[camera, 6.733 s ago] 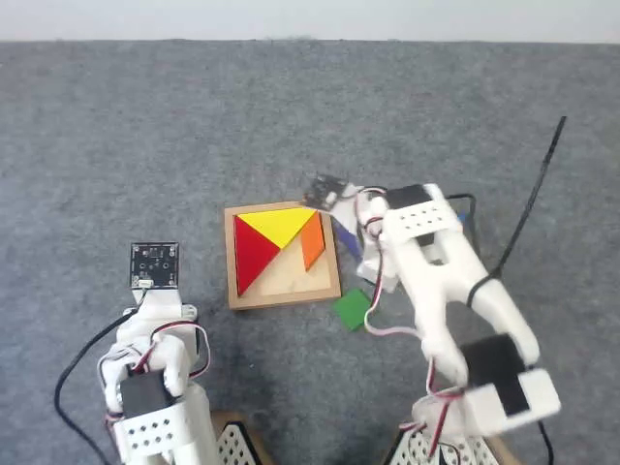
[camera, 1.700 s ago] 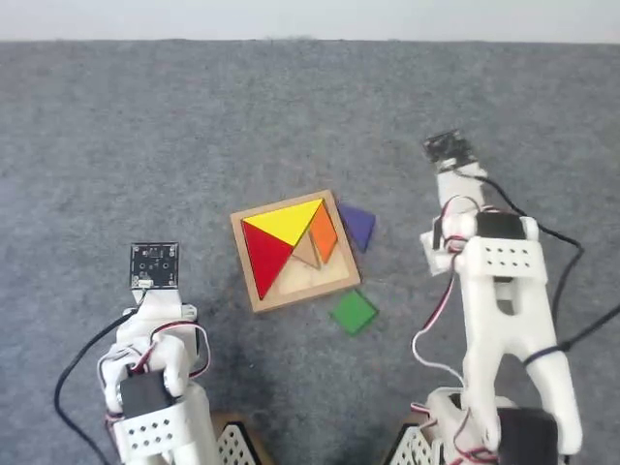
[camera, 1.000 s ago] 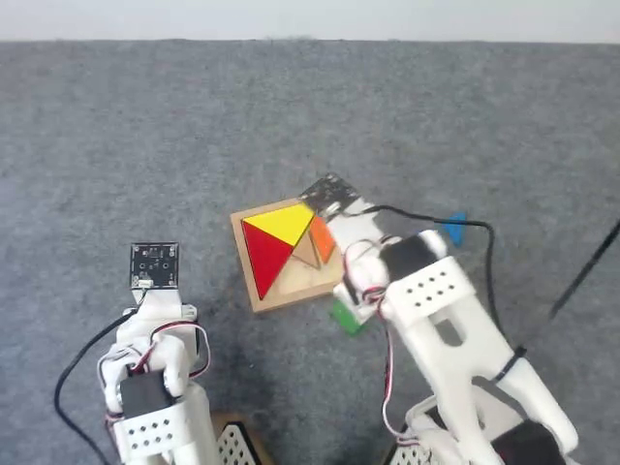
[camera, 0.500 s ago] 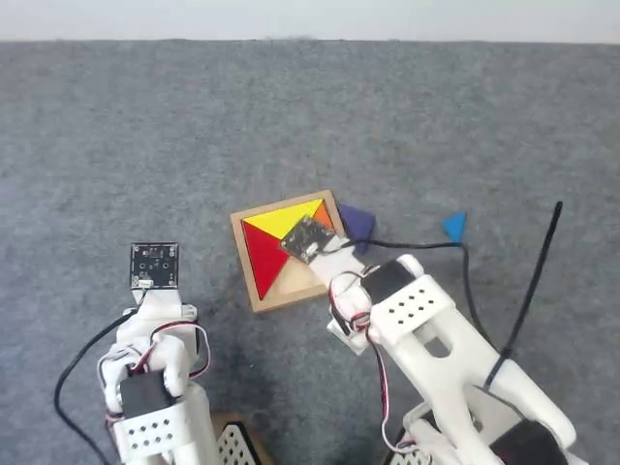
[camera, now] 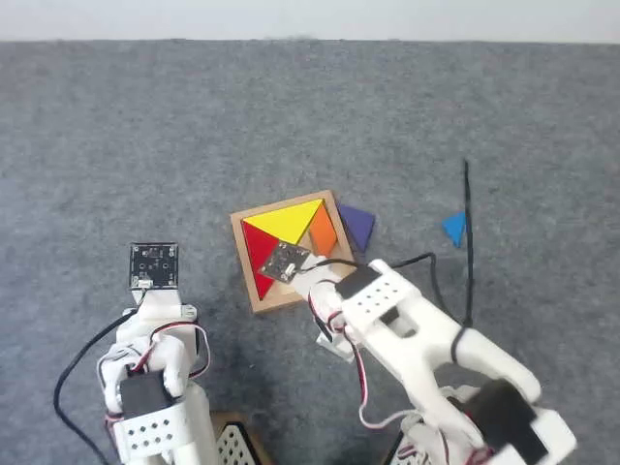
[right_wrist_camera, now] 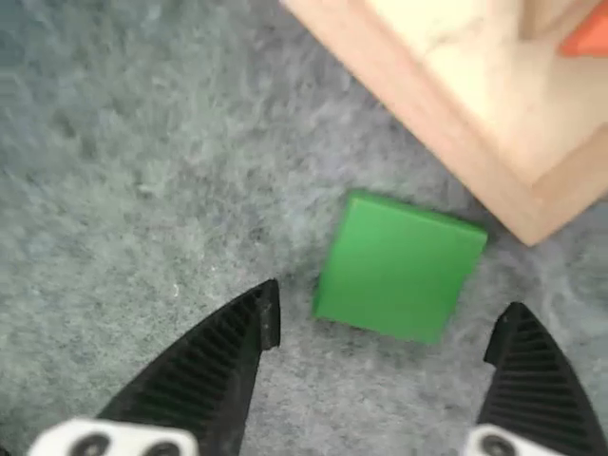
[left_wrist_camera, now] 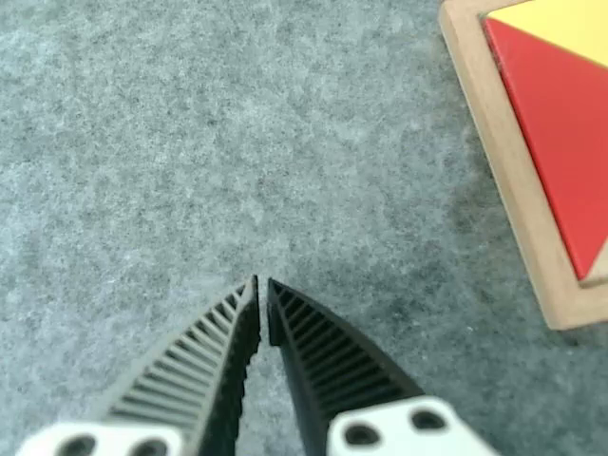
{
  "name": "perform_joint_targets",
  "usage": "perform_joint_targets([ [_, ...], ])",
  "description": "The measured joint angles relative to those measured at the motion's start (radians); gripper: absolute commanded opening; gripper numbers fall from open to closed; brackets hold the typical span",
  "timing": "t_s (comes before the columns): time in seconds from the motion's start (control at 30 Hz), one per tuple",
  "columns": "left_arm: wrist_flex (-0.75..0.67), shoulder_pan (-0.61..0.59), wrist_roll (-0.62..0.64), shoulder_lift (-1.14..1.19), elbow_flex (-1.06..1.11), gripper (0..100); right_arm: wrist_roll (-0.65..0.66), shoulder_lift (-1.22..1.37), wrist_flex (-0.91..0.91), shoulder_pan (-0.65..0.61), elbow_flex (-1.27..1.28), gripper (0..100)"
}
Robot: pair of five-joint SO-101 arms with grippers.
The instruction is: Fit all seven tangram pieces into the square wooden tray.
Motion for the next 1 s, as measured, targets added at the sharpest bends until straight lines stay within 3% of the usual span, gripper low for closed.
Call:
perform_joint_targets([
  [0.1, 0.000, 0.000, 0.000, 0.000, 0.000, 2, 0.000, 0.052, -0.008, 0.025, -0.021, 31.8],
  [0.27, 0.000, 0.000, 0.000, 0.000, 0.000, 2, 0.003, 0.084, -0.040, 0.071, -0.026, 19.0],
  [0.37, 0.000, 0.000, 0.000, 0.000, 0.000, 2, 0.003, 0.092, -0.054, 0.075, -0.031, 16.2],
  [0.63, 0.000, 0.000, 0.000, 0.000, 0.000, 2, 0.000, 0.075, -0.046, 0.083, -0.043, 15.1],
  [1.0, 0.000, 0.000, 0.000, 0.000, 0.000, 2, 0.003, -0.176, 0.153, 0.074, -0.192, 14.7],
])
